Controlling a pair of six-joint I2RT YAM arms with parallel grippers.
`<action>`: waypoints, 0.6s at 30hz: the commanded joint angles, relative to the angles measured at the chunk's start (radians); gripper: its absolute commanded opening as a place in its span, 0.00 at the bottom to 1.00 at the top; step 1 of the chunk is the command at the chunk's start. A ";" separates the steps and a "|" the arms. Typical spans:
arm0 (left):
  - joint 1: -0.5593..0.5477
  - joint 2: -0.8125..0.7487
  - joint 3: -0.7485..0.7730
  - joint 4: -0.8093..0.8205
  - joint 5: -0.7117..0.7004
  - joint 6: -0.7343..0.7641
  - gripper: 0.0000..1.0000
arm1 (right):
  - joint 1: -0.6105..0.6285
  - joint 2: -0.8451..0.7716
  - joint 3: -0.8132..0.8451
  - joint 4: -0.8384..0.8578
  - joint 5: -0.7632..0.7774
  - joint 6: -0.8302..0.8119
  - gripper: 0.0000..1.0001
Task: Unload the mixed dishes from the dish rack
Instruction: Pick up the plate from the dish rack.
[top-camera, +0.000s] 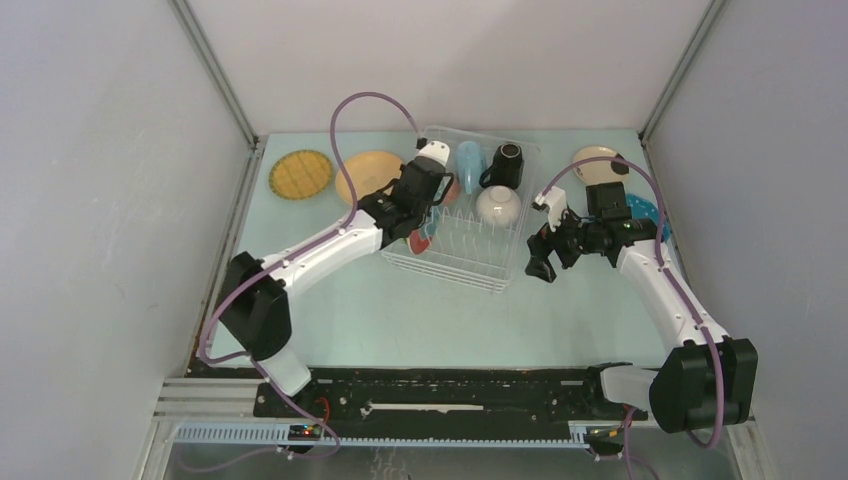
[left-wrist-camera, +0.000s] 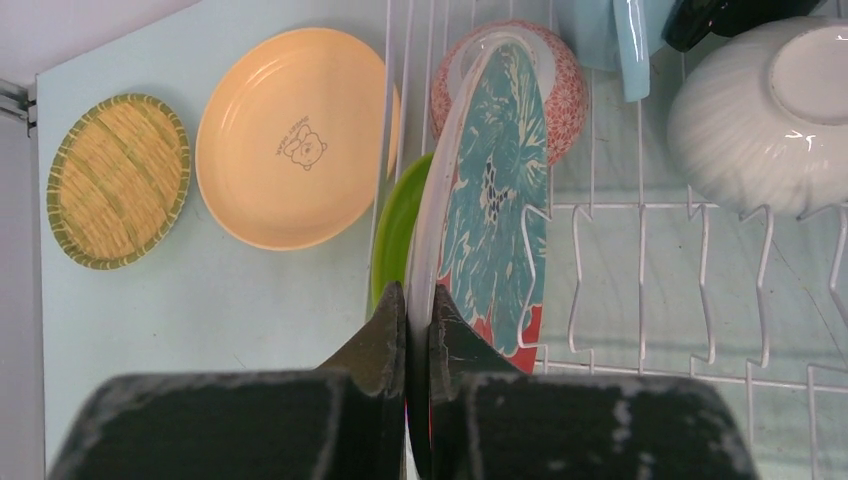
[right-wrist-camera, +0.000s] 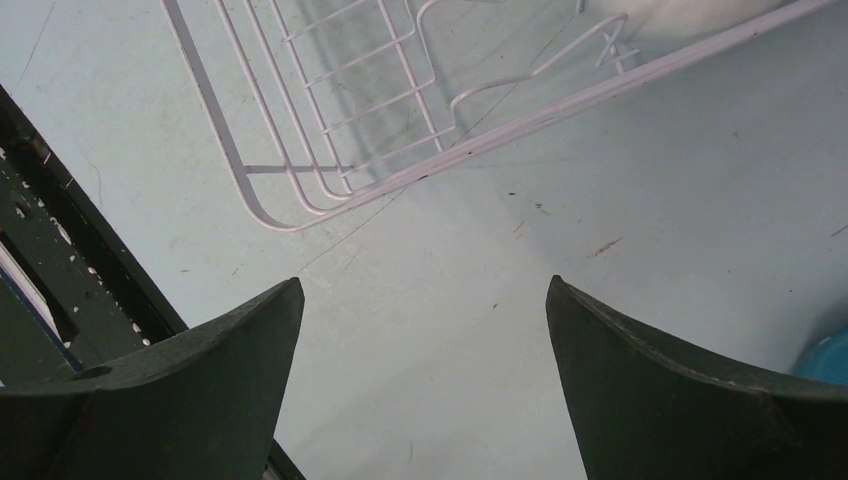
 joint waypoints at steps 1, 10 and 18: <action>-0.027 -0.143 0.044 0.163 0.010 0.038 0.00 | 0.000 -0.013 0.033 0.000 0.003 -0.010 1.00; -0.043 -0.211 0.007 0.243 -0.012 0.096 0.00 | -0.001 -0.014 0.033 0.001 0.003 -0.010 1.00; -0.056 -0.284 -0.024 0.286 -0.020 0.138 0.00 | -0.001 -0.016 0.033 0.001 0.002 -0.009 1.00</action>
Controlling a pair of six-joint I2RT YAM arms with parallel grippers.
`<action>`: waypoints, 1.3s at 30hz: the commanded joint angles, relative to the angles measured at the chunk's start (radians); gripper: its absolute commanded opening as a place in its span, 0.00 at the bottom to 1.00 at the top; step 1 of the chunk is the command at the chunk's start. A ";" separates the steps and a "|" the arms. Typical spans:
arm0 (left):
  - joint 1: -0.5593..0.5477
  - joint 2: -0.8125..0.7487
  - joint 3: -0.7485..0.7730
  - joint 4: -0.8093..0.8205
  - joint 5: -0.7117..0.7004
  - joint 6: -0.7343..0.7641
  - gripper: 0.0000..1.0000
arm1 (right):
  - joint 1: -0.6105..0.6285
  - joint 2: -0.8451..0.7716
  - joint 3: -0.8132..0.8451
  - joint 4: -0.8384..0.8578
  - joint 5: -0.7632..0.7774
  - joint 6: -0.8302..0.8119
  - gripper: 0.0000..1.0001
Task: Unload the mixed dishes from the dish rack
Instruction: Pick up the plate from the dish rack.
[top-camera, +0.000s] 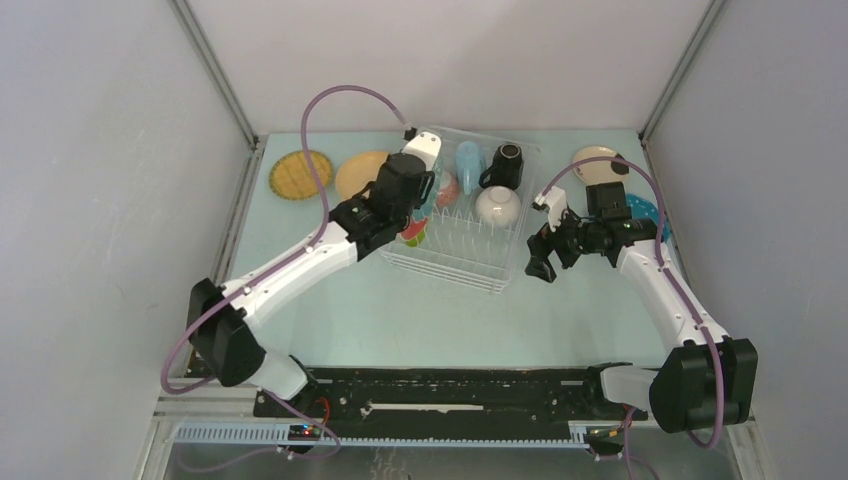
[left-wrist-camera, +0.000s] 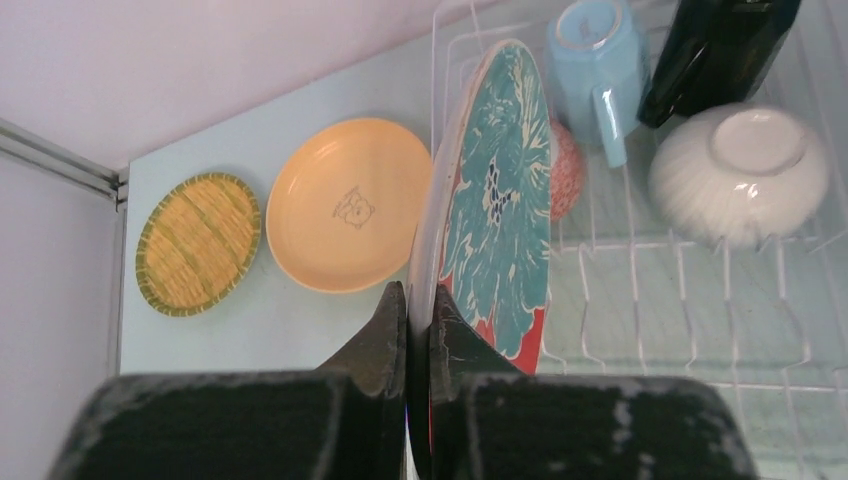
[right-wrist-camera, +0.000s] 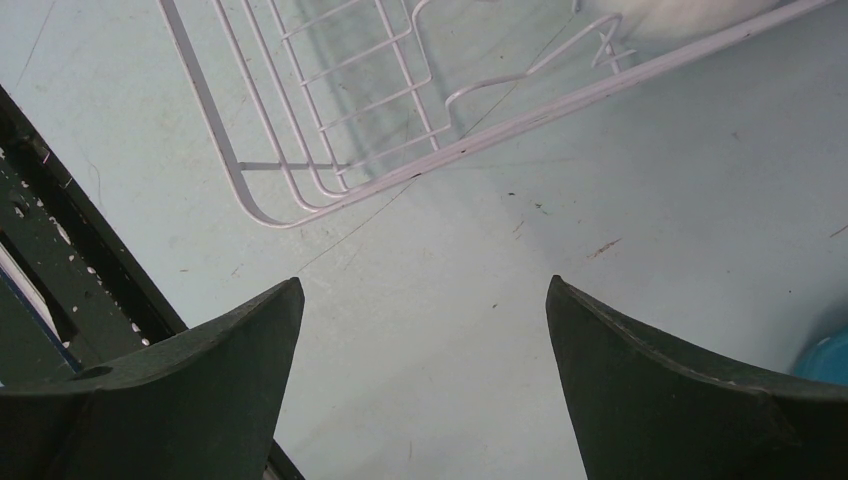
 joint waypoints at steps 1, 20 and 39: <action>-0.040 -0.127 0.012 0.243 0.014 0.012 0.00 | -0.001 -0.016 0.033 0.001 0.002 -0.007 1.00; -0.065 -0.363 -0.147 0.270 0.099 -0.114 0.00 | -0.007 -0.055 0.033 0.006 -0.088 0.010 1.00; -0.063 -0.660 -0.518 0.460 0.386 -0.467 0.00 | -0.050 -0.115 0.033 0.004 -0.575 0.098 1.00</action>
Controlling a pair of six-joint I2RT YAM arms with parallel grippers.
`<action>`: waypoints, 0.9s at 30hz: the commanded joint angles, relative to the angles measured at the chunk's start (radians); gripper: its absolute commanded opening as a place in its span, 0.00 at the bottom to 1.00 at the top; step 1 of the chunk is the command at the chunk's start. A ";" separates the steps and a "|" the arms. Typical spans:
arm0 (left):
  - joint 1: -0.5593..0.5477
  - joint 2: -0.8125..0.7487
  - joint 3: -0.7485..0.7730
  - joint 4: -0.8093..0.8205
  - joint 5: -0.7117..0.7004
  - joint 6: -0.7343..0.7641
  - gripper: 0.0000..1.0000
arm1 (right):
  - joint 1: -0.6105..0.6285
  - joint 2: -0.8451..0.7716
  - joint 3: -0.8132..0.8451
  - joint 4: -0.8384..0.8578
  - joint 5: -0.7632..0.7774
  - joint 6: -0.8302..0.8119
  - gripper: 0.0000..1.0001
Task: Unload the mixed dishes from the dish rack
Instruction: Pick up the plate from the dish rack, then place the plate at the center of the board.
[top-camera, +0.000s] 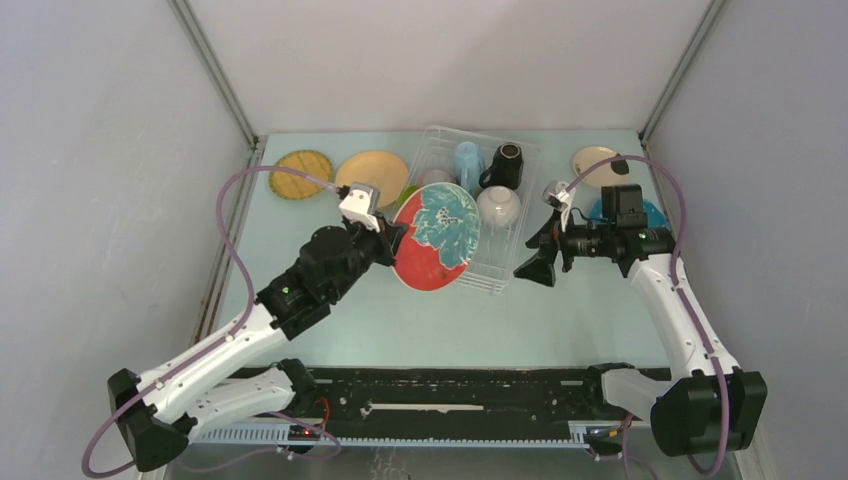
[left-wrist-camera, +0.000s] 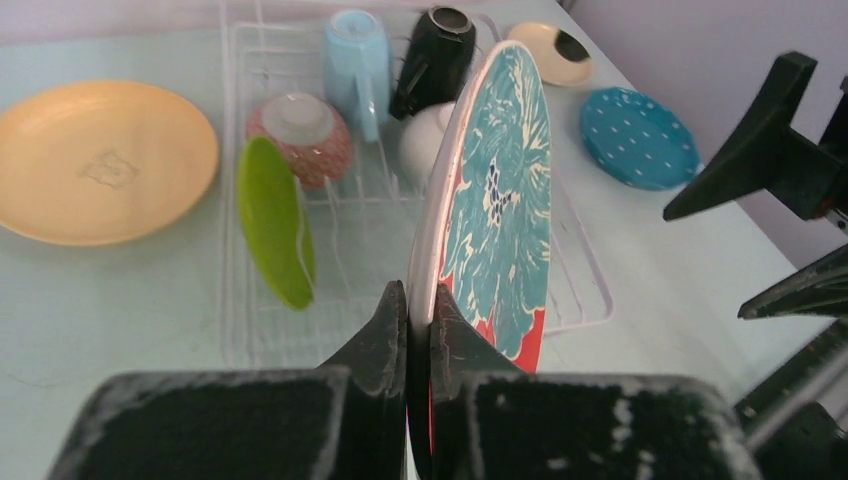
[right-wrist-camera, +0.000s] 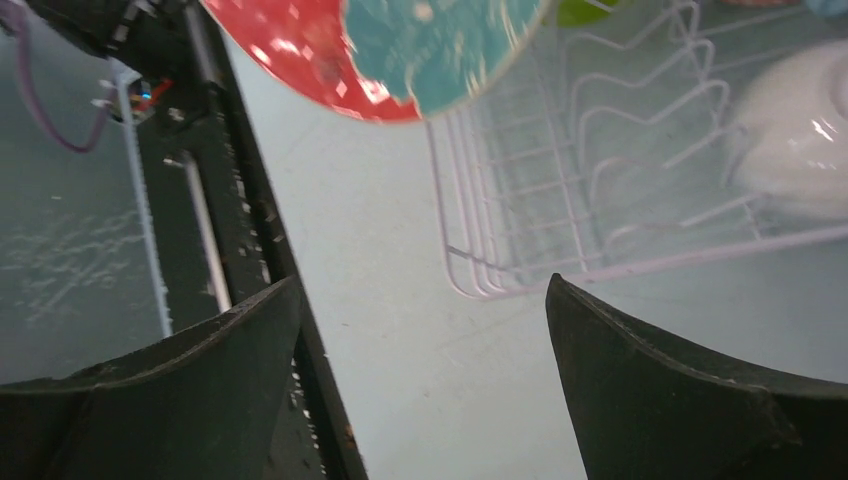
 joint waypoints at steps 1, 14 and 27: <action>0.000 -0.060 -0.031 0.298 0.092 -0.144 0.00 | -0.009 -0.004 0.033 0.007 -0.186 0.043 1.00; 0.043 -0.042 -0.157 0.540 0.273 -0.320 0.00 | -0.039 0.007 -0.036 0.326 -0.077 0.492 1.00; 0.059 -0.012 -0.186 0.612 0.342 -0.359 0.00 | -0.027 0.080 -0.048 0.352 -0.167 0.545 1.00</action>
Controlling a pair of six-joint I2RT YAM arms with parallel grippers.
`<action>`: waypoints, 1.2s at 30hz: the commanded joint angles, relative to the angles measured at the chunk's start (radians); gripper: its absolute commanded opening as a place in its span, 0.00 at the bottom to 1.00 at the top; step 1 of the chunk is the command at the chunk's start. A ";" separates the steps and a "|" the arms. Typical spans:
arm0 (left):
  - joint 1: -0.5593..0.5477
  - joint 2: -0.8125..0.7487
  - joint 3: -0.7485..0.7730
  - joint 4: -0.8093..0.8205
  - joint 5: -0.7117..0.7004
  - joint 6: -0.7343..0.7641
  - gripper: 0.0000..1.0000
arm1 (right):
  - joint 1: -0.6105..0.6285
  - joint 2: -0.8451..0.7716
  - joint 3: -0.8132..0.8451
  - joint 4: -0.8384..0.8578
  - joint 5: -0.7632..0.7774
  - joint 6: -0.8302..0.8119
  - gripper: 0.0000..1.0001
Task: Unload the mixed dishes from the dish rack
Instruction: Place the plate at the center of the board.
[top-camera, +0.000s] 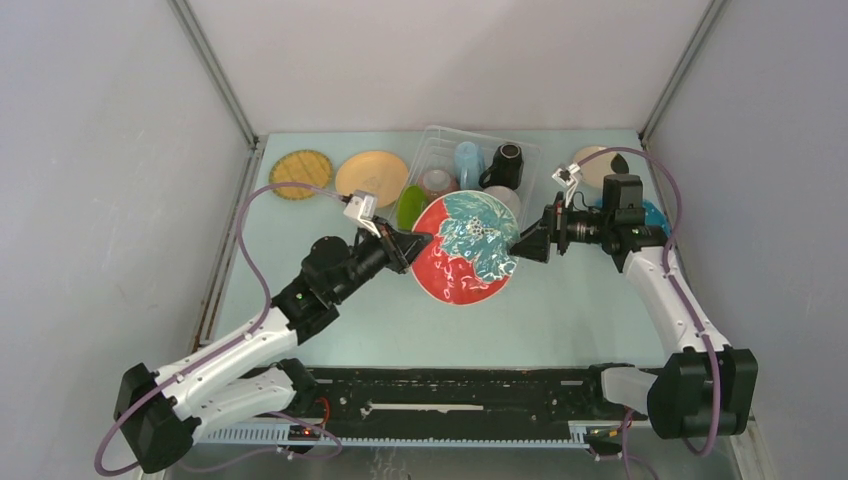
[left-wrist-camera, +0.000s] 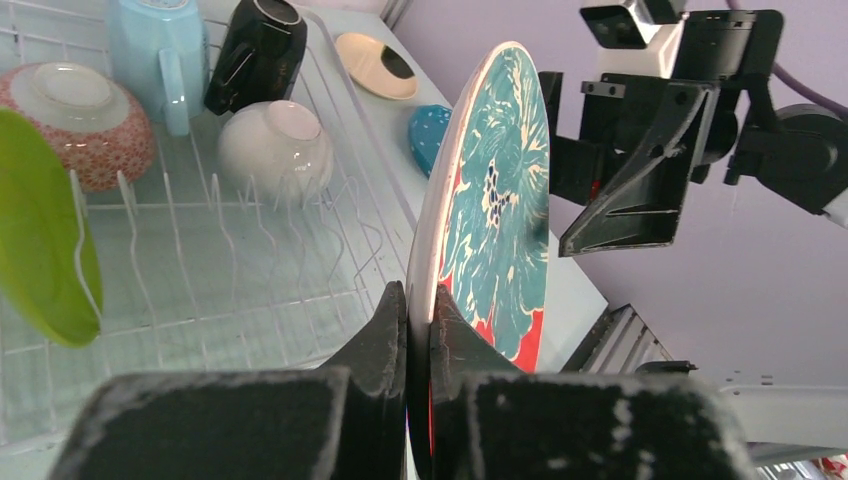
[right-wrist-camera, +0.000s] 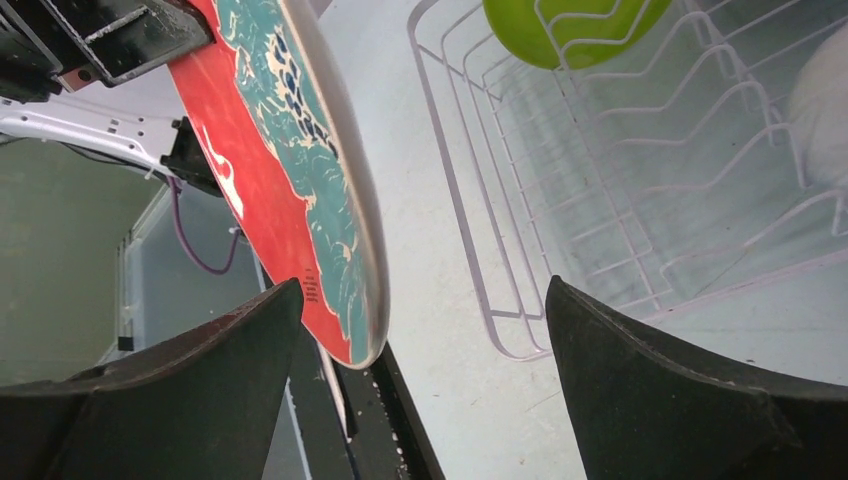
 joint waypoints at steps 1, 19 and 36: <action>0.010 -0.021 0.012 0.264 0.045 -0.071 0.00 | 0.011 0.017 -0.003 0.042 -0.050 0.040 1.00; 0.018 0.035 0.020 0.323 0.090 -0.118 0.00 | 0.034 0.056 -0.003 0.069 -0.174 0.085 0.72; 0.028 0.073 0.004 0.360 0.128 -0.151 0.02 | 0.014 0.076 -0.003 0.118 -0.268 0.148 0.00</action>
